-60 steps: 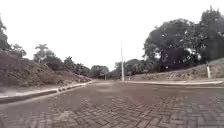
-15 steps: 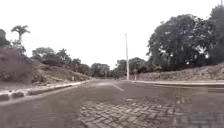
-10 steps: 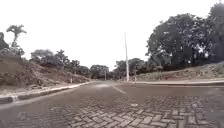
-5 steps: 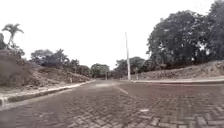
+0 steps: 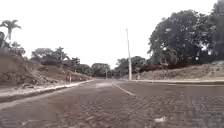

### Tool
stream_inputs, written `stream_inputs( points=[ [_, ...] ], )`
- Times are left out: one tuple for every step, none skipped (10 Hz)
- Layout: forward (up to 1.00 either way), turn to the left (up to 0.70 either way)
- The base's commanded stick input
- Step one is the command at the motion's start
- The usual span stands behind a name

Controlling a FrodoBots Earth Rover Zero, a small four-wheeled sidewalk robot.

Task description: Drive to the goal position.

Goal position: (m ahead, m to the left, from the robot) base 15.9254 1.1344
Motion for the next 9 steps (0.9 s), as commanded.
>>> stream_inputs(
  points=[
    [1.0,0.0],
    [1.0,0.0],
    [1.0,0.0],
    [1.0,0.0],
    [1.0,0.0],
    [1.0,0.0],
    [1.0,0.0],
    [1.0,0.0],
    [1.0,0.0]
  ],
)
